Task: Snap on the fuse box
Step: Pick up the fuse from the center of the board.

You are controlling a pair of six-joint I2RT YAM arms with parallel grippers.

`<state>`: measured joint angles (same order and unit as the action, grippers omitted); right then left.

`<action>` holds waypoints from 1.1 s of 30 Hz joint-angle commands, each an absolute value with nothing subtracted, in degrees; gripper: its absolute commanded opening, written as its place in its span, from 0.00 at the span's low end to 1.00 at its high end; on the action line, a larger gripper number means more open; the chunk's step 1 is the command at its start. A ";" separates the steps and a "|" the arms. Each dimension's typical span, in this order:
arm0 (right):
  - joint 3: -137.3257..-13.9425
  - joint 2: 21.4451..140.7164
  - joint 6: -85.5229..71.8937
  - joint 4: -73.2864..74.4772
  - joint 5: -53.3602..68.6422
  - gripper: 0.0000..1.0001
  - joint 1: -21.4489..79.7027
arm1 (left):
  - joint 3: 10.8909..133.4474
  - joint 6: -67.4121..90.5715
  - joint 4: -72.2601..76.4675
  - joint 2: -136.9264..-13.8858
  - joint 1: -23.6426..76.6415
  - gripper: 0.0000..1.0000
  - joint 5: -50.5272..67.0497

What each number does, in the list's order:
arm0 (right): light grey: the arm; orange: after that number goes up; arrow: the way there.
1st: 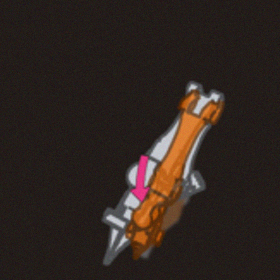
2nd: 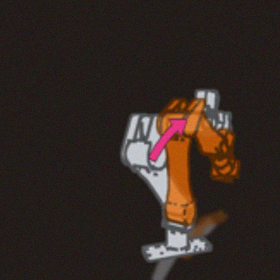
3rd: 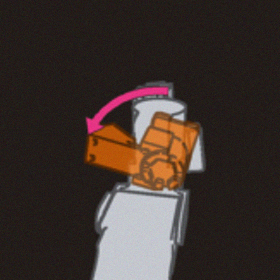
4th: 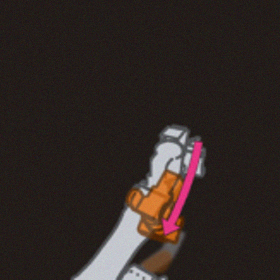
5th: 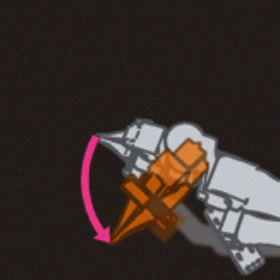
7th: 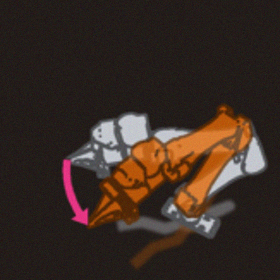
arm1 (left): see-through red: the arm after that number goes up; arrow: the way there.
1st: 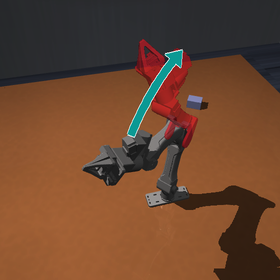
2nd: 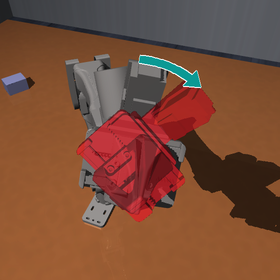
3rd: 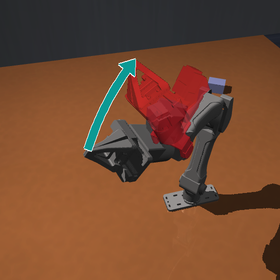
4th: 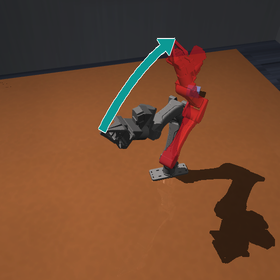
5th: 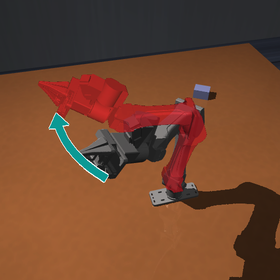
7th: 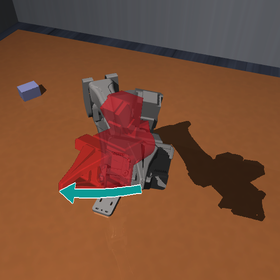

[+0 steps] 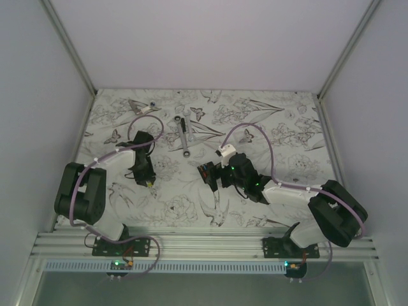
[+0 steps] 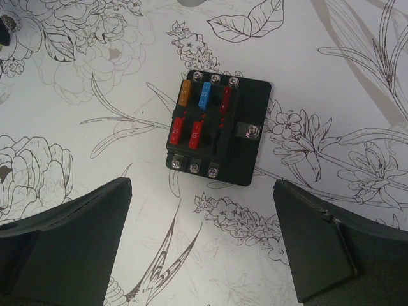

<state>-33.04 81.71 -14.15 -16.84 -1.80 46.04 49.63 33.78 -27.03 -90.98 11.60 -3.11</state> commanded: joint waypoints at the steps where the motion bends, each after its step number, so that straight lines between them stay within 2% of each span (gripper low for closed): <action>1: -34.98 81.24 -13.80 -16.76 -1.41 1.00 46.49 | 45.79 33.69 -23.64 -94.69 11.30 0.29 -1.06; 8: -34.90 80.95 -13.74 -16.78 -1.32 1.00 46.49 | 45.81 33.65 -23.64 -92.78 11.61 0.25 0.36; 16: -35.16 80.32 -13.78 -16.77 -0.48 1.00 46.49 | 46.72 33.53 -23.73 -86.65 13.86 0.24 2.23; 26: -37.96 75.23 -14.70 -11.03 5.16 1.00 44.01 | 49.54 28.15 -20.54 -81.57 23.17 0.24 0.98; 33: -39.86 76.09 -17.43 -11.92 11.40 0.95 41.40 | 49.76 28.84 -16.93 -79.01 27.35 0.24 1.52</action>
<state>-37.95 76.31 -15.62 -11.70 7.29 41.95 48.64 28.62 -18.96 -80.60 25.98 1.50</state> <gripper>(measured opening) 0.958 0.246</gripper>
